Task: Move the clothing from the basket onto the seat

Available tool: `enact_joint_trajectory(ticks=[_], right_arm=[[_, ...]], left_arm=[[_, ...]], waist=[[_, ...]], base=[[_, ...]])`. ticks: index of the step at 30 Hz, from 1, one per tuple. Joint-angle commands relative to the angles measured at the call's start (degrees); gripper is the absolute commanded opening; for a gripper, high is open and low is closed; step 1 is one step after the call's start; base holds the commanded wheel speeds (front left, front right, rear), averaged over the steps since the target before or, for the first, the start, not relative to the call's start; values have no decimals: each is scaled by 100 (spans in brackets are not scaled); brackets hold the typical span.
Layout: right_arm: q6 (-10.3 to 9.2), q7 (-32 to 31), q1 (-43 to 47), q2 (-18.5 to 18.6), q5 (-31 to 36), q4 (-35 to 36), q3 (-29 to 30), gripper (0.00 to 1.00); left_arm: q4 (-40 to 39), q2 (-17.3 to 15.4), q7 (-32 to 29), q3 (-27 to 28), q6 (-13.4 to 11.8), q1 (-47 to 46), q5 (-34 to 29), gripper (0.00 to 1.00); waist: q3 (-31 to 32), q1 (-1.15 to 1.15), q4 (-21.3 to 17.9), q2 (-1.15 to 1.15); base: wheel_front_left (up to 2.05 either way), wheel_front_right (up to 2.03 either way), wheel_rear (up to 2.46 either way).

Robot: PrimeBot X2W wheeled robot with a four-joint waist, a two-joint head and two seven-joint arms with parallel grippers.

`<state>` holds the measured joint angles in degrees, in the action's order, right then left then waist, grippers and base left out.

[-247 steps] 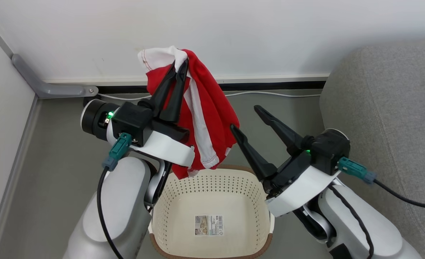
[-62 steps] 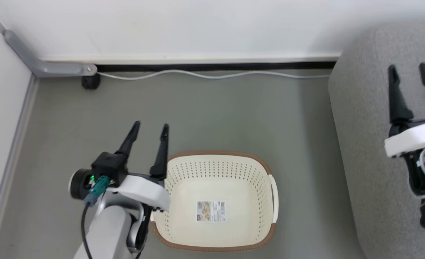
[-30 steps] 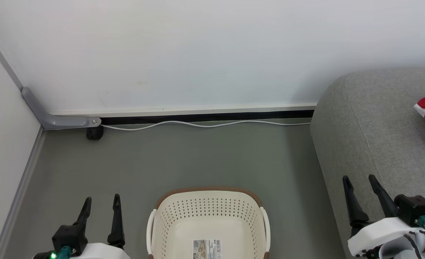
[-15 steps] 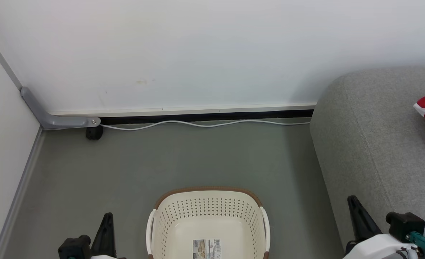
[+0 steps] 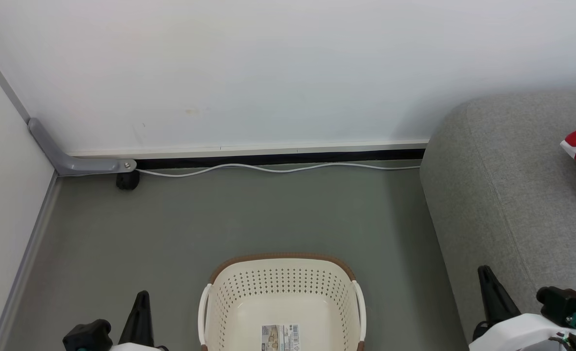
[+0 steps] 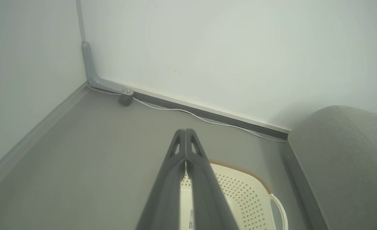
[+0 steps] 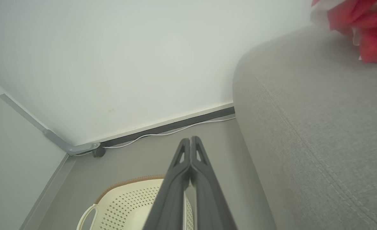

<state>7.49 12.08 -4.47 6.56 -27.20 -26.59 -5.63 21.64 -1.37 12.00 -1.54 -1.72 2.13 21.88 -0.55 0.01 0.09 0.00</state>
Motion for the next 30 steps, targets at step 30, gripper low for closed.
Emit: enact_joint_trajectory(ticks=[30], right_arm=[[0, -500, -181, -62, -1797, 466, 358, 0]], left_arm=[[-329, -90, -494, 262, 278, -369, 1935, 0]], waist=[[9, -1, -2, 0]], base=[[0, 0, 0]])
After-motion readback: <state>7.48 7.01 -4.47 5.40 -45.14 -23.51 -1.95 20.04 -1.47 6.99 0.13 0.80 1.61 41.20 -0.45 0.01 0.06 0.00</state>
